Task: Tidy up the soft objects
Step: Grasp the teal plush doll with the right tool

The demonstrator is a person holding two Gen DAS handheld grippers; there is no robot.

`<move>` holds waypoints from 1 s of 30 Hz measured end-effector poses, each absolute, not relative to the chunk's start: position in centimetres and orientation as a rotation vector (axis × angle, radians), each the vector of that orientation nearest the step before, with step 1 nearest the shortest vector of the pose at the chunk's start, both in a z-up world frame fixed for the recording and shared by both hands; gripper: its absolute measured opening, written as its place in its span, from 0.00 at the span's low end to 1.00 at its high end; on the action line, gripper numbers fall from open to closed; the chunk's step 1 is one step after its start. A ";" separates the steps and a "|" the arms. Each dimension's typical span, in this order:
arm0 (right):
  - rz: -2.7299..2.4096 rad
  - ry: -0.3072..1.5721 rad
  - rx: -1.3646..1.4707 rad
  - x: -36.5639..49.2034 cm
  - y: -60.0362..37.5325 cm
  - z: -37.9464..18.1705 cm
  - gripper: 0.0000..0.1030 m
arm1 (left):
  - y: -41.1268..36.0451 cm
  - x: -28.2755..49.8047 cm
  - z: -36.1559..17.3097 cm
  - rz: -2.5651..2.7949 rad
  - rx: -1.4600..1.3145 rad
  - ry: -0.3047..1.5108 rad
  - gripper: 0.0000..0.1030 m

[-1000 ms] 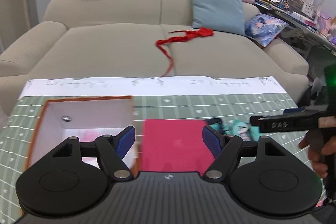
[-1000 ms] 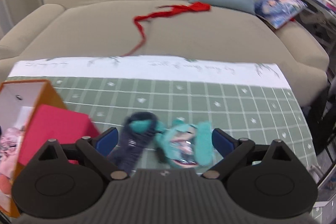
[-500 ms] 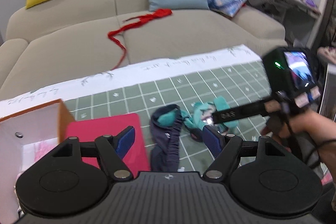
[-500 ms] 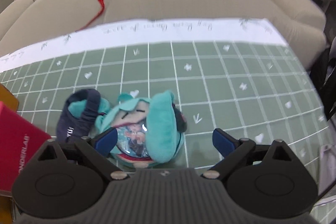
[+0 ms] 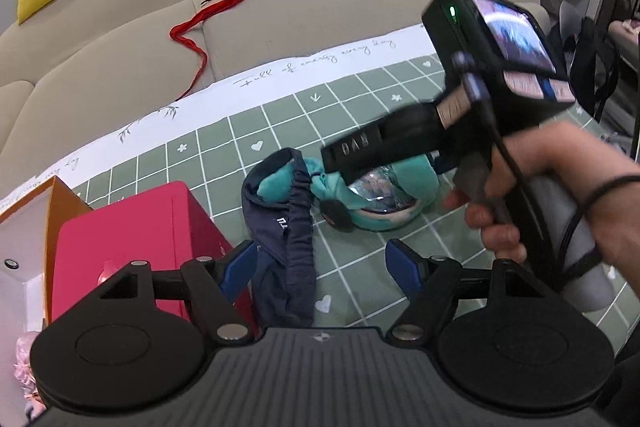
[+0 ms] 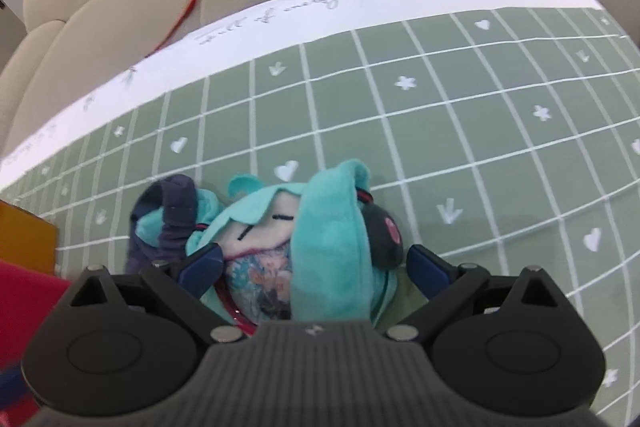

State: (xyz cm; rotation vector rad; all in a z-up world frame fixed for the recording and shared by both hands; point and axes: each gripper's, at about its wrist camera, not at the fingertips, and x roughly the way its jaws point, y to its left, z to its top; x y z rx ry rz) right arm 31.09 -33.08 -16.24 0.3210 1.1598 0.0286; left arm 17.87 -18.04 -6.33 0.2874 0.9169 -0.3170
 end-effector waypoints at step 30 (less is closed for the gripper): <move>0.040 1.158 0.184 30.2 -29.1 -16.4 0.98 | -16.5 16.5 -4.8 -0.288 0.177 0.948 0.83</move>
